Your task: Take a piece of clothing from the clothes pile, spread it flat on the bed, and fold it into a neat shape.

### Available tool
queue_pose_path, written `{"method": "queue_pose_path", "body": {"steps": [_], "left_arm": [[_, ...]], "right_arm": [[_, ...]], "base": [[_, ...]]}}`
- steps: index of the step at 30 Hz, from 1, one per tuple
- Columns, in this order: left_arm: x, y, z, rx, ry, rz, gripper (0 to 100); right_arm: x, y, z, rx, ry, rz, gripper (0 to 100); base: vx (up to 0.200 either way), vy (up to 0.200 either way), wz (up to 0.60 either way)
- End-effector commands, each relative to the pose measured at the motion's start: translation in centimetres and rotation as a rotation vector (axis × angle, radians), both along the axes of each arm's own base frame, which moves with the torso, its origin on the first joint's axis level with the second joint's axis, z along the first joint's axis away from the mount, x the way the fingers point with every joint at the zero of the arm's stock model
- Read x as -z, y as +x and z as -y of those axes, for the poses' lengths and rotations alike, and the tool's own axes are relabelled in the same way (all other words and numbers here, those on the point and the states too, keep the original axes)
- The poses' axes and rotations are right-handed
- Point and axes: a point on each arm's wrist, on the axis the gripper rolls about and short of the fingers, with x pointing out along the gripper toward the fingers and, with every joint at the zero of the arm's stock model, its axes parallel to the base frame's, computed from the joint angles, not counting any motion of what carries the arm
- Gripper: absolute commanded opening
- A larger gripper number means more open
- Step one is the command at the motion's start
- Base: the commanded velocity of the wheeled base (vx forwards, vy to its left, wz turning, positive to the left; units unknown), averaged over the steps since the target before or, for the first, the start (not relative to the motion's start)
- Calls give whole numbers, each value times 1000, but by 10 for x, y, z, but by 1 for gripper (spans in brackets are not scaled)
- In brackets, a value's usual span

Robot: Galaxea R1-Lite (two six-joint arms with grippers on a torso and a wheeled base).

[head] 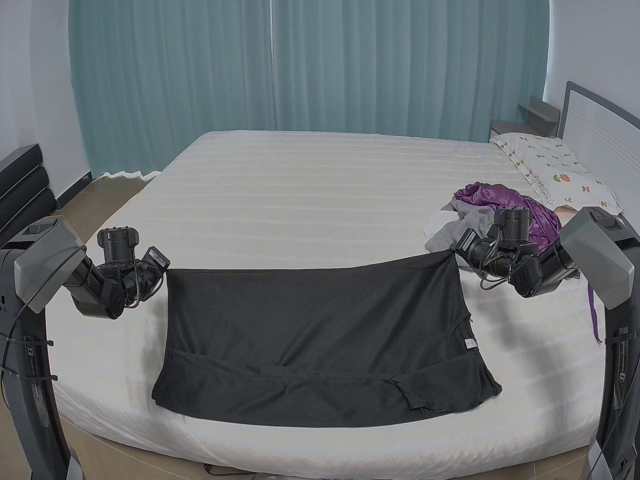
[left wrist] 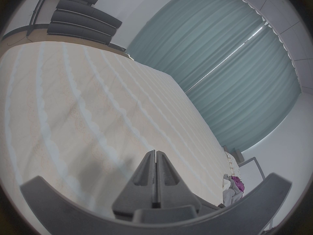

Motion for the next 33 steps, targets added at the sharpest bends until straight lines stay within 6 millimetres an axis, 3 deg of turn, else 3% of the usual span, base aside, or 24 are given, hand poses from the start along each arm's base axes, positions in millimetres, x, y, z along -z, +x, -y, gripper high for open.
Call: {"method": "queue_pose_path", "body": {"steps": [1,5,22,28,33], "left_arm": [[-7,-1,0,0,1,16,0],[-18,-3,0,-1,3,35,0],[-17,-5,-3,-1,1,31,0],[-14,-5,-3,2,-1,22,0],[-6,-15,-2,4,-4,-21,0]], "right_arm": [[-2,-7,2,-2,-4,-15,0],[6,-8,2,-8,-7,-40,0],[26,0,-1,-14,-8,-57,0],[15,-5,2,-14,4,-48,0],[7,-24,4,-59,26,-80,0]], "base": [[0,0,0],[0,0,0],[0,0,0],[0,0,0],[0,0,0]]}}
